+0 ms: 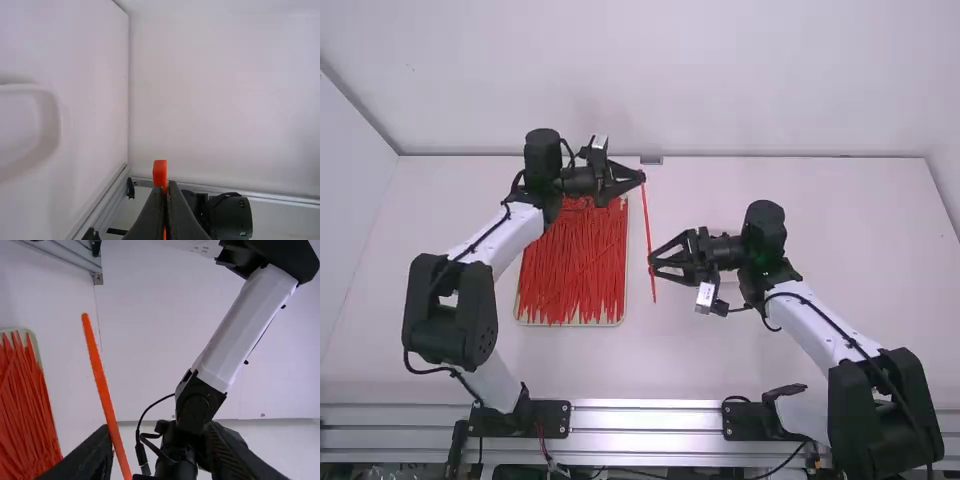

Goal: Fasten the cable tie

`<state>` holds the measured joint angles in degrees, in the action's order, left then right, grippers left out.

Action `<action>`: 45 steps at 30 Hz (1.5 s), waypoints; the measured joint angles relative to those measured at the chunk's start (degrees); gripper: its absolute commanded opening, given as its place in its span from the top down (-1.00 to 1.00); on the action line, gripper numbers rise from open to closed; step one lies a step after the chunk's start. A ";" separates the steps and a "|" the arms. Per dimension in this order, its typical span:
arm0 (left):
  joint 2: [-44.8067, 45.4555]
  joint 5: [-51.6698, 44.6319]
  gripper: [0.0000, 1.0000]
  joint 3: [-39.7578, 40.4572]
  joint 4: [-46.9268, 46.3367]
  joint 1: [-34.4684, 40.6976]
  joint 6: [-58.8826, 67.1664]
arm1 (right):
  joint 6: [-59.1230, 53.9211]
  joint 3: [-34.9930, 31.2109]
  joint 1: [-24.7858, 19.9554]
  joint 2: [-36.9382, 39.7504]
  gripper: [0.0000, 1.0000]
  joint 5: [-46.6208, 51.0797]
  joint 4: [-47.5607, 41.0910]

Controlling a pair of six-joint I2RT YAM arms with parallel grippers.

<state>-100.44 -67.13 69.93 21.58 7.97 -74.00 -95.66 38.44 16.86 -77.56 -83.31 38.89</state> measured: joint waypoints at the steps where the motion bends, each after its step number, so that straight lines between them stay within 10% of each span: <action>1: 0.00 -0.13 0.97 -0.04 0.22 0.15 0.02 | 0.24 0.00 0.00 0.00 0.17 -0.07 0.04; 14: 0.00 -0.11 0.97 -0.57 1.07 0.57 0.04 | 1.75 0.00 1.75 0.00 1.00 0.24 -0.24; 45: 0.00 0.13 0.97 -1.53 1.18 0.57 5.18 | 4.20 0.00 2.25 0.00 1.00 1.05 -3.26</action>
<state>-100.44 -67.00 68.40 22.76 8.54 -68.82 -91.46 38.44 19.11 -77.56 -82.26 35.64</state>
